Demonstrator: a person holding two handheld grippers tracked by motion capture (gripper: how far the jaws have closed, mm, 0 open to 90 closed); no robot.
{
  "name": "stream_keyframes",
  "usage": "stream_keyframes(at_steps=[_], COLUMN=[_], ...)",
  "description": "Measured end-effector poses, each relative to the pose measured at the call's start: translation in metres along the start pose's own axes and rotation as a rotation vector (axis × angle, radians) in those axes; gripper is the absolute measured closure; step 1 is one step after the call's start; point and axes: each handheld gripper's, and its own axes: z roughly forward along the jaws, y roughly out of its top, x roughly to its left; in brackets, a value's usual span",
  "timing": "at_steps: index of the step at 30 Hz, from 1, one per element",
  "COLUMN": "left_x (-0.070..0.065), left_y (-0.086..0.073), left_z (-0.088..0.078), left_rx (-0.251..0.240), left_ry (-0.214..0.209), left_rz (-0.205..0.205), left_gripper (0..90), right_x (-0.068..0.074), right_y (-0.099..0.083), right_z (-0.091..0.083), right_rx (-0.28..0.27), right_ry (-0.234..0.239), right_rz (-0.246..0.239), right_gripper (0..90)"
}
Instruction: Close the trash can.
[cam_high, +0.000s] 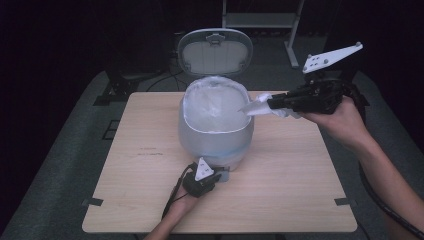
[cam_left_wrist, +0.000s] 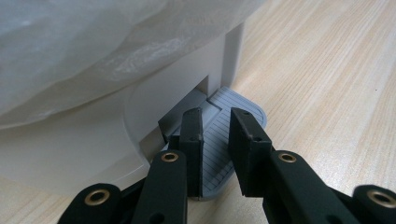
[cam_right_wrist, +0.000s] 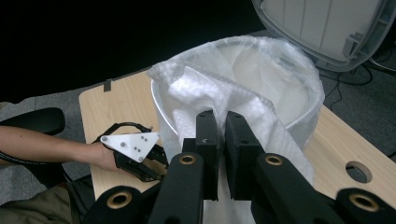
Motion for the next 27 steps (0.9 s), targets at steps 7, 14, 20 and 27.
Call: stream_keyframes(at_steps=[7,14,20,27], left_x=[0.000,0.000,0.000,0.000], left_y=[0.000,0.000,0.000,0.000], left_z=[0.000,0.000,0.000,0.000], left_rx=[0.000,0.002,0.002,0.002], left_ry=[0.001,-0.002,-0.001,0.000], left_rz=[0.000,0.000,0.000,0.002], left_gripper=[75.2,75.2,75.2,75.2], right_x=[0.000,0.001,0.003,0.003], right_y=[0.009,0.019,0.025,0.031], right_z=[0.003,0.008,0.012,0.019], right_rx=[-0.012,-0.010,-0.009,-0.010], right_ry=[0.003,0.004,0.010,0.019], right_rz=[-0.008,-0.023,-0.026,-0.031], right_gripper=[84.2,84.3,84.3,84.3])
